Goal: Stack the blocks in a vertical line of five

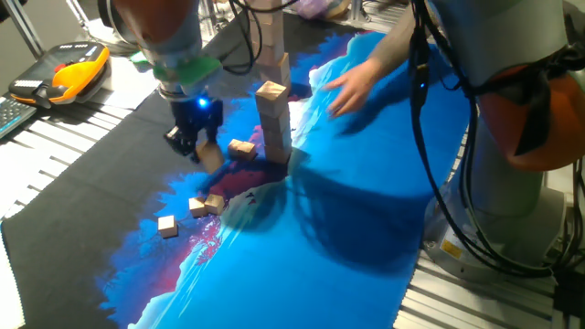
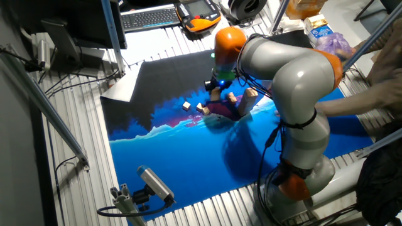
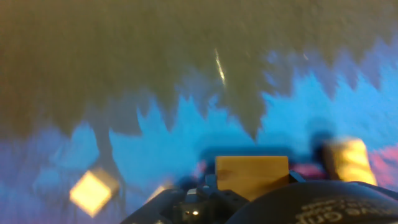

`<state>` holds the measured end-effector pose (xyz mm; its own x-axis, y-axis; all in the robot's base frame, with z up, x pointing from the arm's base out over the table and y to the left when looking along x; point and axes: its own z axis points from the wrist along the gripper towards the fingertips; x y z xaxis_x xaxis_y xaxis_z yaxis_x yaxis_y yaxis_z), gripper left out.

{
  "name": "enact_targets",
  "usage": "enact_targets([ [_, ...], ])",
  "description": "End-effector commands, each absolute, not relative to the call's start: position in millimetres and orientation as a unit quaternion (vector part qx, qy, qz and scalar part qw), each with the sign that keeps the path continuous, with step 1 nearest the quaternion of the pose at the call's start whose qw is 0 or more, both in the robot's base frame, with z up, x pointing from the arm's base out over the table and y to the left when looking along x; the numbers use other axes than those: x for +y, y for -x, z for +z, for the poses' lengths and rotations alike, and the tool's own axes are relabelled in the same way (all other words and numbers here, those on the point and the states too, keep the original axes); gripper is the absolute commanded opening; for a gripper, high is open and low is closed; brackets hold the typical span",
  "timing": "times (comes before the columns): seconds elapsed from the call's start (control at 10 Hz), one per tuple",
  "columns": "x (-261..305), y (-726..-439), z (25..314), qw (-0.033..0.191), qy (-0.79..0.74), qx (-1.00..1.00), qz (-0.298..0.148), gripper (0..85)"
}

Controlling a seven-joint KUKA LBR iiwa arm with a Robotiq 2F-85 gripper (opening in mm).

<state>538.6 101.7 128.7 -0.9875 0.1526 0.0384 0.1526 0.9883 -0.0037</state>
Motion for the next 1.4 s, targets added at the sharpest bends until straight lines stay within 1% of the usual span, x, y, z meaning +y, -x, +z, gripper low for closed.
enact_targets([
  [0.0,91.5,-529.4,220.0,0.02,0.068,-0.997,-0.003,0.0],
  [0.2,69.1,-513.4,231.4,0.021,0.058,-0.998,-0.026,0.0],
  [0.4,92.5,-521.7,222.7,0.018,0.078,-0.997,-0.019,0.0],
  [0.5,92.5,-521.7,222.7,0.004,0.095,-0.995,-0.008,0.0],
  [0.6,92.5,-521.7,222.7,-0.004,0.106,-0.994,-0.004,0.0],
  [0.7,92.5,-521.7,222.7,-0.016,0.113,-0.993,0.0,0.0],
  [0.8,92.5,-521.7,222.7,-0.034,0.124,-0.992,-0.003,0.0],
  [0.9,92.5,-521.7,222.7,-0.063,0.144,-0.988,-0.007,0.0],
  [1.0,92.5,-521.7,222.7,-0.083,0.146,-0.986,0.006,0.0],
  [1.1,92.5,-521.7,222.7,-0.074,0.148,-0.986,0.001,0.0],
  [1.2,86.3,-518.3,241.4,-0.041,0.139,-0.989,-0.005,0.0],
  [1.3,65.4,-513.8,278.0,-0.014,0.125,-0.992,-0.023,0.0],
])
